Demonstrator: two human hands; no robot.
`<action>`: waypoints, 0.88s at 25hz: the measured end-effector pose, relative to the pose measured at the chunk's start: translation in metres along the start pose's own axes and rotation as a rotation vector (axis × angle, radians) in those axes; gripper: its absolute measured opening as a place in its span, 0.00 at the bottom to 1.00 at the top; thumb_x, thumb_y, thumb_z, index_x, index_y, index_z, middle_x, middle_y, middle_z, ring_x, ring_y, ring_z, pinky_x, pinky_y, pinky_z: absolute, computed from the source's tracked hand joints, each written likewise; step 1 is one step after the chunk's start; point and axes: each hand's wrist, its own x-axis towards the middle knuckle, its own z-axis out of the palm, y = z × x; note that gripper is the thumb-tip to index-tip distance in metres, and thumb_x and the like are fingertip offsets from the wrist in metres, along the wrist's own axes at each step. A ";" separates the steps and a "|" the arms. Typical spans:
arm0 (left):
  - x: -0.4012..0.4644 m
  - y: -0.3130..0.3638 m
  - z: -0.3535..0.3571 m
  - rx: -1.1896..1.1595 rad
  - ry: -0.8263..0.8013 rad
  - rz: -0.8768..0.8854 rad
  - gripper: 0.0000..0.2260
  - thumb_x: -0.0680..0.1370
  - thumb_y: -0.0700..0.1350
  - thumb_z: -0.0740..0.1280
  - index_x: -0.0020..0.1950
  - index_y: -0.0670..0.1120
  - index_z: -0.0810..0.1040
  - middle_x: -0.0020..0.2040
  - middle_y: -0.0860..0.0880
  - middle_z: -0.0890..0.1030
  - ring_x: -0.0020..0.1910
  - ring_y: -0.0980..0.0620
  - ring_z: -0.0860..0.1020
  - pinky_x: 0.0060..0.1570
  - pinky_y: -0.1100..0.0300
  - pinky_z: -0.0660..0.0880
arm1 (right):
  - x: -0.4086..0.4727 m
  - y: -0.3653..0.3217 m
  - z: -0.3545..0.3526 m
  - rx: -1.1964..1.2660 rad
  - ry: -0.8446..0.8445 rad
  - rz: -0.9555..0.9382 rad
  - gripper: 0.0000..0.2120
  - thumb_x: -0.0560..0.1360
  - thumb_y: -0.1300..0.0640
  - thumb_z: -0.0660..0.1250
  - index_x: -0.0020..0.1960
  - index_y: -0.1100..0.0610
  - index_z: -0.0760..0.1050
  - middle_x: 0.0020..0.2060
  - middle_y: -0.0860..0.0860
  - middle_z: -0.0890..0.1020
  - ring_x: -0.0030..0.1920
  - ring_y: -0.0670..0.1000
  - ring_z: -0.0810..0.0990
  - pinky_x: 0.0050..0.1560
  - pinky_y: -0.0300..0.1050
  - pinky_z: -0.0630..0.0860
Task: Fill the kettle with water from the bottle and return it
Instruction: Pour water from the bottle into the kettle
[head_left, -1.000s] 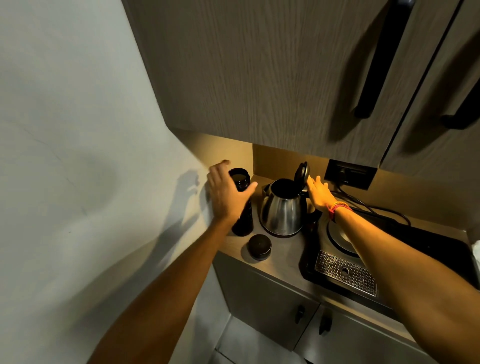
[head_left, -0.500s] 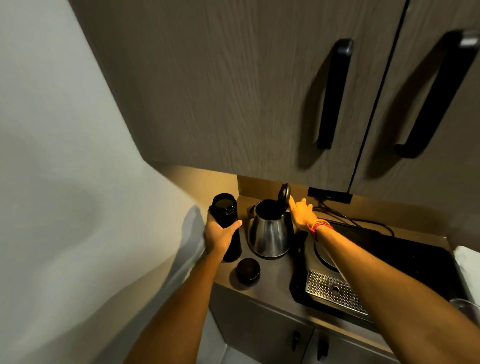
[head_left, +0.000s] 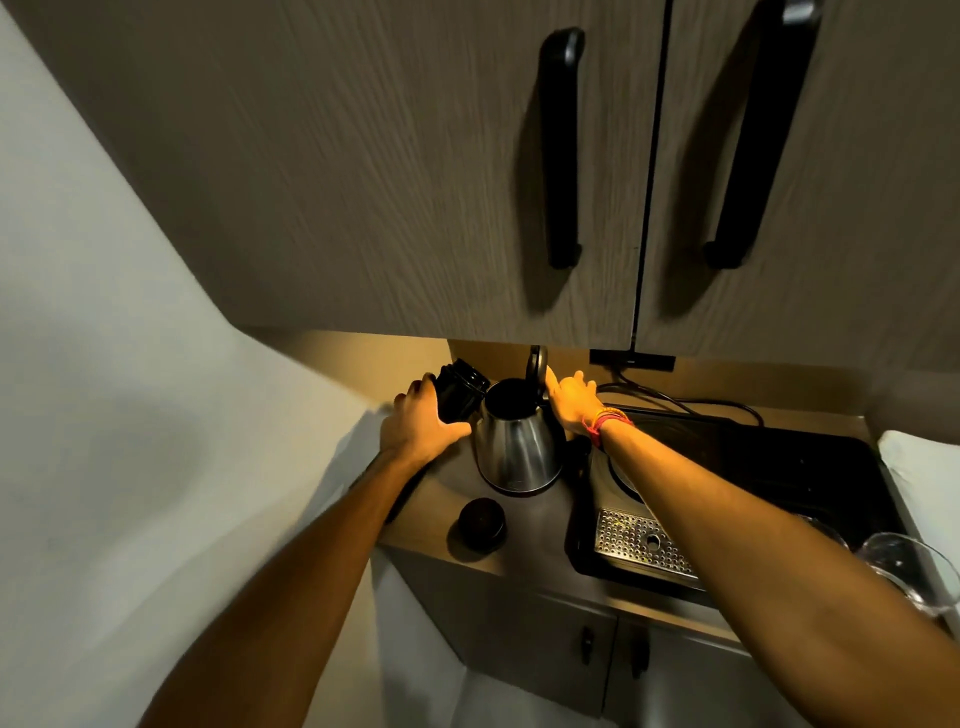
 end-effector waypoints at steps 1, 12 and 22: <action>0.003 0.002 -0.003 0.051 -0.014 0.015 0.38 0.67 0.59 0.74 0.70 0.45 0.66 0.64 0.42 0.76 0.60 0.40 0.76 0.52 0.44 0.80 | 0.001 0.001 0.001 0.013 0.003 0.005 0.33 0.79 0.64 0.53 0.79 0.60 0.40 0.67 0.69 0.71 0.73 0.72 0.57 0.73 0.68 0.55; 0.018 0.016 -0.014 0.318 -0.157 0.049 0.37 0.66 0.61 0.75 0.69 0.48 0.66 0.65 0.44 0.75 0.63 0.39 0.76 0.50 0.46 0.77 | 0.003 0.007 0.000 0.068 -0.033 0.001 0.28 0.81 0.61 0.48 0.79 0.61 0.45 0.72 0.71 0.62 0.76 0.72 0.47 0.76 0.68 0.48; 0.019 0.014 -0.015 0.400 -0.163 0.074 0.36 0.66 0.60 0.74 0.68 0.48 0.66 0.65 0.45 0.76 0.61 0.41 0.76 0.49 0.47 0.77 | 0.002 0.006 0.000 0.032 -0.030 -0.024 0.33 0.81 0.61 0.52 0.79 0.59 0.38 0.71 0.70 0.65 0.75 0.73 0.50 0.75 0.70 0.50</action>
